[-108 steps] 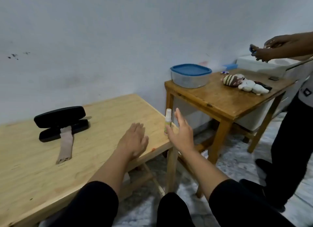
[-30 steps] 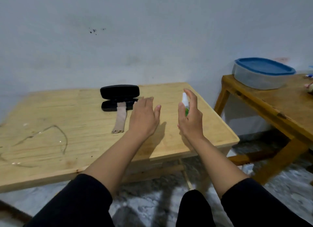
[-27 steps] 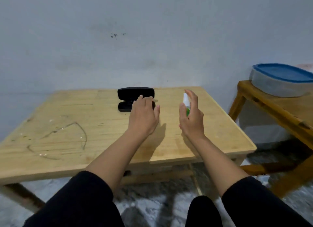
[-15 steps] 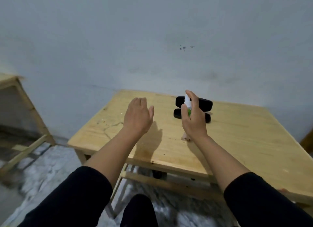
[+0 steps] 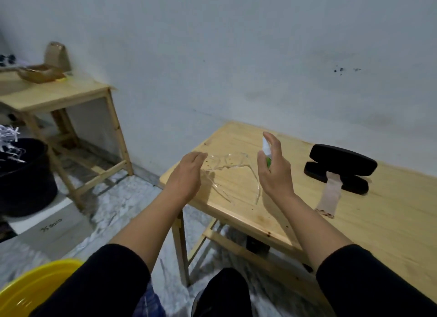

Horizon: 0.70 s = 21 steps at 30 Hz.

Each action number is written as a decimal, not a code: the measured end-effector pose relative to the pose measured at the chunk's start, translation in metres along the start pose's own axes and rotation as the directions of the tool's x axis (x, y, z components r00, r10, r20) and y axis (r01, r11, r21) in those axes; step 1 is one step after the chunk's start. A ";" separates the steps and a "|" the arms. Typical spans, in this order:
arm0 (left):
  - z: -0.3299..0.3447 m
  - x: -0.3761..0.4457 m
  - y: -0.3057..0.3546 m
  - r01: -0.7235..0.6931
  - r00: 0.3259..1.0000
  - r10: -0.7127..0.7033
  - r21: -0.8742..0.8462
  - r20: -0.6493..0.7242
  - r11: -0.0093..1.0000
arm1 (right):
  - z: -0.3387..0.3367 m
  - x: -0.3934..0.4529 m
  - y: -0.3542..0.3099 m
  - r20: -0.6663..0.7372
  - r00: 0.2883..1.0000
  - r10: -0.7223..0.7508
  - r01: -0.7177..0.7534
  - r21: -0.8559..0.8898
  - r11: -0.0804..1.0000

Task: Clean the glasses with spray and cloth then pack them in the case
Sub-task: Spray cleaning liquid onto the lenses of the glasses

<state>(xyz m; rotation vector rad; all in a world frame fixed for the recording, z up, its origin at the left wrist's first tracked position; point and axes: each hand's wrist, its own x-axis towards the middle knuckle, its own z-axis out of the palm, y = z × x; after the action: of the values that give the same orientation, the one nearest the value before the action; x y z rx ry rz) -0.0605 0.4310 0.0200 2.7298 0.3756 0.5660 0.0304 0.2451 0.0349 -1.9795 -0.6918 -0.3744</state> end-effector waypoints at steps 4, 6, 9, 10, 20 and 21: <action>0.005 -0.001 -0.006 0.002 0.999 0.001 -0.066 0.039 0.998 | 0.009 0.000 0.004 0.020 1.000 0.006 -0.006 0.011 1.000; 0.008 0.002 -0.006 0.025 0.999 -0.022 -0.100 0.028 0.995 | 0.009 0.000 0.007 0.015 1.000 0.015 -0.015 0.002 1.000; 0.014 0.008 -0.009 0.046 0.999 -0.042 -0.139 0.033 0.989 | 0.006 0.001 0.011 -0.003 0.999 0.040 -0.040 -0.014 0.999; 0.016 0.010 -0.010 0.061 0.998 -0.057 -0.167 0.032 0.984 | 0.004 0.001 0.012 -0.006 0.999 0.047 -0.047 -0.017 0.999; 0.018 0.037 0.006 0.167 0.965 -0.235 -0.417 -0.116 0.894 | -0.023 0.000 0.027 -0.142 0.988 0.060 -0.063 -0.015 0.998; 0.018 0.039 0.010 0.169 0.962 -0.245 -0.442 -0.123 0.881 | -0.025 -0.002 0.030 -0.154 0.987 0.053 -0.057 -0.021 0.998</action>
<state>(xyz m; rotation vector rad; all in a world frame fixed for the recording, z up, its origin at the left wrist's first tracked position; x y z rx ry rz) -0.0166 0.4300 0.0211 2.1920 0.5133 0.7344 0.0478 0.2116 0.0256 -1.9657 -0.5361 -0.4982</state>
